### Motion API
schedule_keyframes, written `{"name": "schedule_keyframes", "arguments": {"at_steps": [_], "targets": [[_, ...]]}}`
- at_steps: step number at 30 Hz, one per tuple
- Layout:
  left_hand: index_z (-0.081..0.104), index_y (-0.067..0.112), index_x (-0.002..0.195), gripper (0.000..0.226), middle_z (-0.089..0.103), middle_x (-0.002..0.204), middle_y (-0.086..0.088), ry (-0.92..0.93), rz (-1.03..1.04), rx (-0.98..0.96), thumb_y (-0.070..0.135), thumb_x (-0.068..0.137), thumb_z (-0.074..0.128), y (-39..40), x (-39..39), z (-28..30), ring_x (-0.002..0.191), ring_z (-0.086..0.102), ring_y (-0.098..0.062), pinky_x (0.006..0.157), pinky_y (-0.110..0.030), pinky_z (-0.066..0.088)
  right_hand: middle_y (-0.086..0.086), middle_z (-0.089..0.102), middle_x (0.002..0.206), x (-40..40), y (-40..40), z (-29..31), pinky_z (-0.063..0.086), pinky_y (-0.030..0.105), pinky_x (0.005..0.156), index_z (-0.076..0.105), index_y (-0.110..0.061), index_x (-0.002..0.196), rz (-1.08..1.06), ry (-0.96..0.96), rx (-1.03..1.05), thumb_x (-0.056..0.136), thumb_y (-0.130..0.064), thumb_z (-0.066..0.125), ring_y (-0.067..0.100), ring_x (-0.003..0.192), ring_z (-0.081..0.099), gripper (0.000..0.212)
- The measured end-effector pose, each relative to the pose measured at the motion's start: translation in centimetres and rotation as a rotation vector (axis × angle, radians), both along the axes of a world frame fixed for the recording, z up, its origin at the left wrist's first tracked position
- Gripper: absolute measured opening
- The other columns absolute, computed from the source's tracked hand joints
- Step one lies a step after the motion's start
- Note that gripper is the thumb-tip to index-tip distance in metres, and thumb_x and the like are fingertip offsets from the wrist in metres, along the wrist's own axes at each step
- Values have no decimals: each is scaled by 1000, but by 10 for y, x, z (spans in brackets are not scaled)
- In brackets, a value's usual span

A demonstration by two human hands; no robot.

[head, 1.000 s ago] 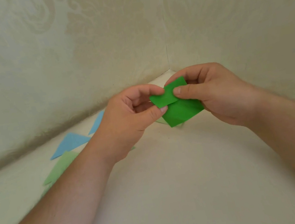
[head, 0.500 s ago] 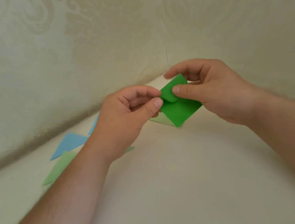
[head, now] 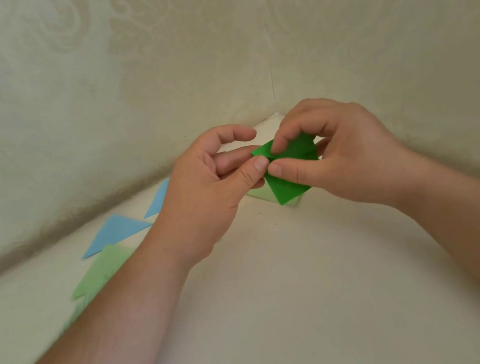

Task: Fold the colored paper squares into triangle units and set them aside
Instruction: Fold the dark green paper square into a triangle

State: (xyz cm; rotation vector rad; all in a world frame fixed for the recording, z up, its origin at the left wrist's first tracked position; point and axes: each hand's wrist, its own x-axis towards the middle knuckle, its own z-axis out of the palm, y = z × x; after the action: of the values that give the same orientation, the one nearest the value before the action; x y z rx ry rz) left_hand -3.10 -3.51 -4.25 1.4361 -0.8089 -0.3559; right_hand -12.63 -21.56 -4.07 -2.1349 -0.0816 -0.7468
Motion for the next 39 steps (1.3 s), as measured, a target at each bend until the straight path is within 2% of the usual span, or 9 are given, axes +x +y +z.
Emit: {"name": "schedule_keyframes", "arguments": {"at_steps": [2, 5, 7, 12, 18, 25, 31, 36, 39], "targets": [[66, 14, 112, 23, 80, 98, -12, 4, 1, -13, 5, 91, 71, -1, -1, 0, 94, 72, -32, 95, -47, 59, -9, 66, 96, 1, 0, -1, 50, 29, 72, 77, -31, 84, 2, -3, 54, 76, -46, 78, 17, 94, 64, 18], [72, 15, 107, 21, 79, 100, -12, 22, 5, -46, 12, 86, 78, -2, -2, -2, 97, 72, -31, 97, -49, 58, -8, 65, 99, 0, 2, 1, 51, 31, 74, 77, -31, 84, 14, 2, 80, 81, -34, 80, 15, 93, 64, 5], [73, 16, 105, 21, 79, 100, -11, 41, 15, -71, 15, 84, 78, -3, -2, -3, 97, 73, -27, 97, -48, 58, -6, 63, 103, -2, 4, 2, 54, 30, 78, 76, -31, 85, 2, 4, 44, 84, -27, 83, 12, 98, 63, 8], [73, 15, 102, 17, 80, 95, -9, 41, 44, -87, 2, 91, 70, -5, -4, -5, 93, 74, -23, 92, -41, 61, -10, 61, 105, -1, 8, 1, 56, 38, 86, 76, -33, 89, -4, -2, 19, 86, -35, 77, 12, 102, 63, 3], [74, 15, 101, 16, 80, 95, -8, 31, 82, -88, 2, 93, 69, -5, -5, -3, 91, 76, -22, 92, -39, 61, -16, 60, 109, 0, 7, 3, 51, 21, 89, 73, -42, 83, -35, -5, 34, 91, -20, 76, 4, 101, 62, 24], [73, 12, 105, 18, 80, 97, -9, 145, 58, -149, 1, 98, 61, -8, -8, -4, 93, 75, -20, 88, -34, 61, -11, 56, 114, -1, 13, 4, 41, 8, 85, 73, -36, 83, -25, 21, -4, 88, -24, 80, 0, 105, 56, 14], [70, 7, 105, 19, 78, 100, -12, 375, -4, -234, -2, 100, 54, -10, -11, -1, 95, 75, -21, 89, -32, 61, -12, 64, 100, 1, 15, 1, 50, 19, 78, 74, -32, 83, -105, -94, 46, 90, -24, 79, 8, 95, 64, 11], [69, 5, 108, 20, 77, 105, -13, 423, -22, -216, 0, 103, 50, -10, -14, 2, 98, 74, -21, 94, -35, 60, -13, 68, 89, 0, 16, 1, 48, 19, 74, 74, -27, 83, -121, -118, 64, 89, -23, 79, 9, 89, 66, 9], [68, 4, 110, 20, 77, 104, -13, 420, -23, -186, 1, 104, 49, -10, -14, 2, 98, 74, -21, 94, -35, 60, -12, 69, 84, 0, 15, 0, 51, 27, 70, 74, -27, 79, -135, -95, 82, 87, -27, 80, 11, 83, 66, 9]]}}
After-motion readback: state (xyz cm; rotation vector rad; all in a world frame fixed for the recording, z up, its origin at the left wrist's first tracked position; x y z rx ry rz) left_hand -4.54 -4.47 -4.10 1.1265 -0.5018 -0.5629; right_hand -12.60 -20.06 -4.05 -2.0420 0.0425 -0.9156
